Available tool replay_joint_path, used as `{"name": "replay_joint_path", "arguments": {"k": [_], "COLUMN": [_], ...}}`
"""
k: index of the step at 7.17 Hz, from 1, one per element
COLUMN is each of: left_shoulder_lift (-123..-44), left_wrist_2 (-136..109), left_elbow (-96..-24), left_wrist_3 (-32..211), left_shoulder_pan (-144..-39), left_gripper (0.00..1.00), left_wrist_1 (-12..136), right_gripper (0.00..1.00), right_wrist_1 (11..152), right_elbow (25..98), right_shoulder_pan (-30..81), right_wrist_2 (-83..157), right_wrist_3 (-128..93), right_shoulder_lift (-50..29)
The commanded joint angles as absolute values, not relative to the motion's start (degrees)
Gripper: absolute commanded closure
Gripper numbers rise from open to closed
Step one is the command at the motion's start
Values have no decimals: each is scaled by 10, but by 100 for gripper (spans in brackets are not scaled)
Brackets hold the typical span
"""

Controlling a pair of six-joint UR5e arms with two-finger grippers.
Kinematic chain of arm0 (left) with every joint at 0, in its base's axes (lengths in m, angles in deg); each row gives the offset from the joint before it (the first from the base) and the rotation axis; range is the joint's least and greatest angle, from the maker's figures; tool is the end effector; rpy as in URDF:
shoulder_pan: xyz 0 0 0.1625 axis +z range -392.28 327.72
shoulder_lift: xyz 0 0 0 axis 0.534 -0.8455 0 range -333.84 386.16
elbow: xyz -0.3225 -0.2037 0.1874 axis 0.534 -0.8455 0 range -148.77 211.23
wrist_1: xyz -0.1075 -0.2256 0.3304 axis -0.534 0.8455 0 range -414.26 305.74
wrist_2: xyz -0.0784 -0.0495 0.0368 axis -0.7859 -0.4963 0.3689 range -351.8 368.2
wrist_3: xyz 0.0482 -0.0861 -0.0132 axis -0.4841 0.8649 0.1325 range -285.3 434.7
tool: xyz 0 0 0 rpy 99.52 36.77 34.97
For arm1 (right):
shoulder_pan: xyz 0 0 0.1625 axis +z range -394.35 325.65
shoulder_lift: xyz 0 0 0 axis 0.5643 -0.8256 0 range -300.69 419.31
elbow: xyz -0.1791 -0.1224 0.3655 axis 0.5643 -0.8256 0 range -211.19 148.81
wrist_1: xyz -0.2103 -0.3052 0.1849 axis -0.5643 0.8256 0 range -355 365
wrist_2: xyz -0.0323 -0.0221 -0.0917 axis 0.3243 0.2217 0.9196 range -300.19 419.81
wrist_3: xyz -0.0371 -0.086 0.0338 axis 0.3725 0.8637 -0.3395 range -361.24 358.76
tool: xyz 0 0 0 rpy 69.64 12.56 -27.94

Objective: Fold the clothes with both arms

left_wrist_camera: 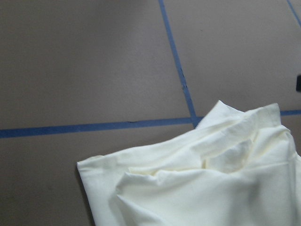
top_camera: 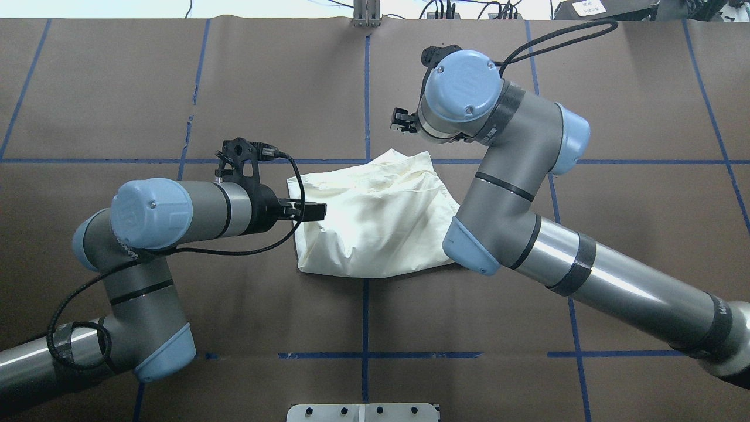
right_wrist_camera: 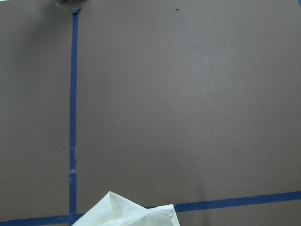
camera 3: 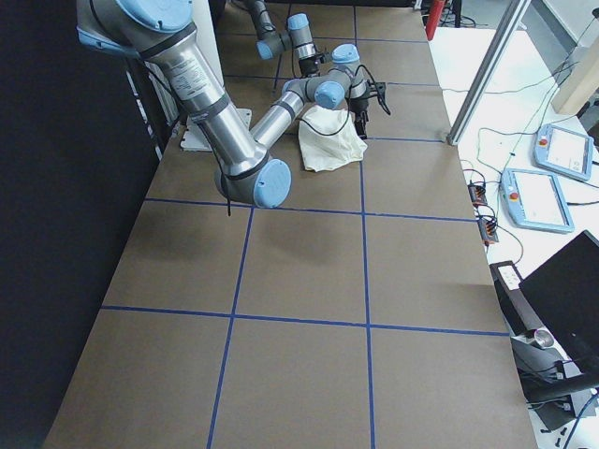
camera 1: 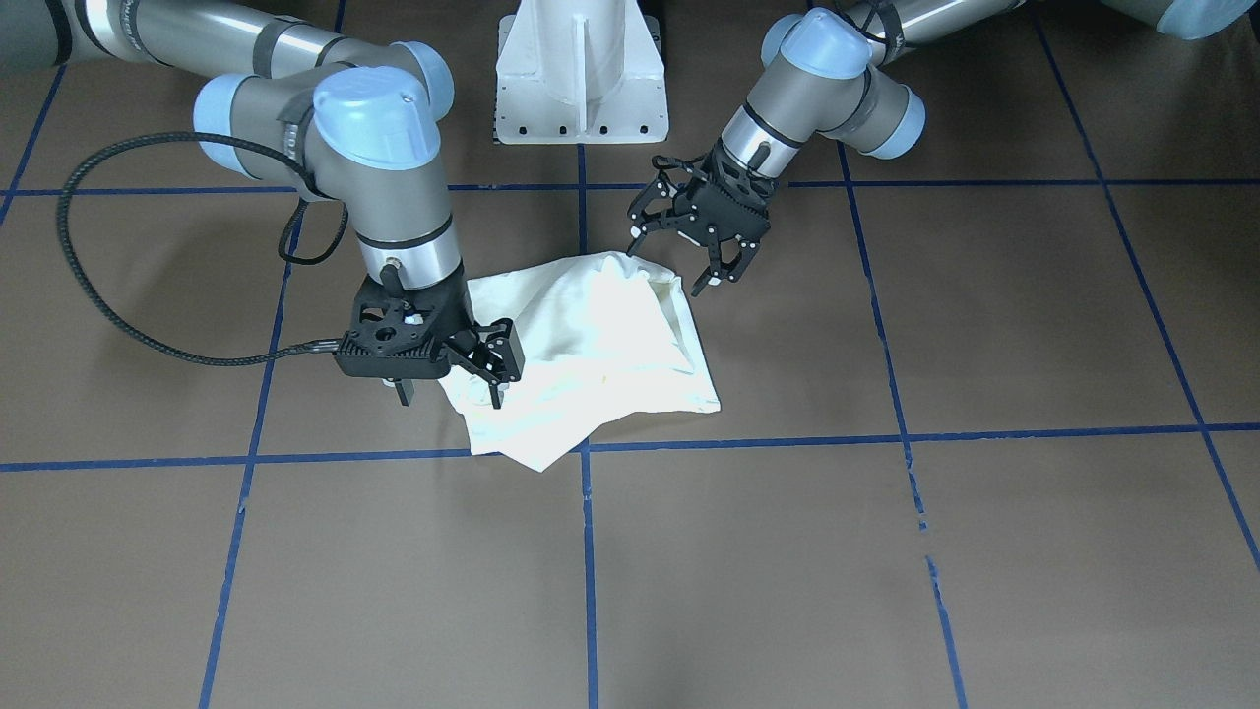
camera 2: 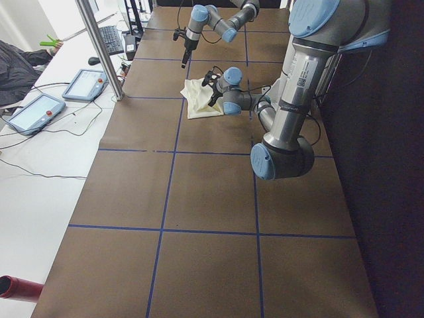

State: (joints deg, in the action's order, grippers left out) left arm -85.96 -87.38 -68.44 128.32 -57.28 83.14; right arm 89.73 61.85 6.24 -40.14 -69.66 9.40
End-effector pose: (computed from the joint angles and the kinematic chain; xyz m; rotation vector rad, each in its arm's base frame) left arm 0.5001 -0.3697 0.2702 0.6365 1.2321 0.2330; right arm -0.4556 -0.5433 0.2102 0.2958 -0.8076 0.2378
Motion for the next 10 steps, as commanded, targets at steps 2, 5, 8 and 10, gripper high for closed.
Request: {"name": "replay_joint_path", "arguments": {"k": [2, 5, 8, 10], "left_shoulder_lift": [-855, -863, -875, -874], "left_wrist_2": [-873, -873, -873, -874], "left_elbow": [-653, -601, -600, -602], "left_wrist_3": [1195, 1195, 1193, 1191], "left_shoulder_pan": [-549, -533, -516, -505], "left_gripper": [0, 0, 0, 0], "left_wrist_1": [868, 942, 943, 956], "right_gripper": [0, 0, 0, 0], "right_wrist_1": [896, 896, 897, 896], "right_elbow": [626, 639, 641, 641], "right_shoulder_pan": [70, 74, 77, 77], "right_wrist_2": [-407, -406, -406, -406], "right_wrist_3": [-689, -689, -689, -689], "right_shoulder_lift": [86, 71, 69, 68]}}
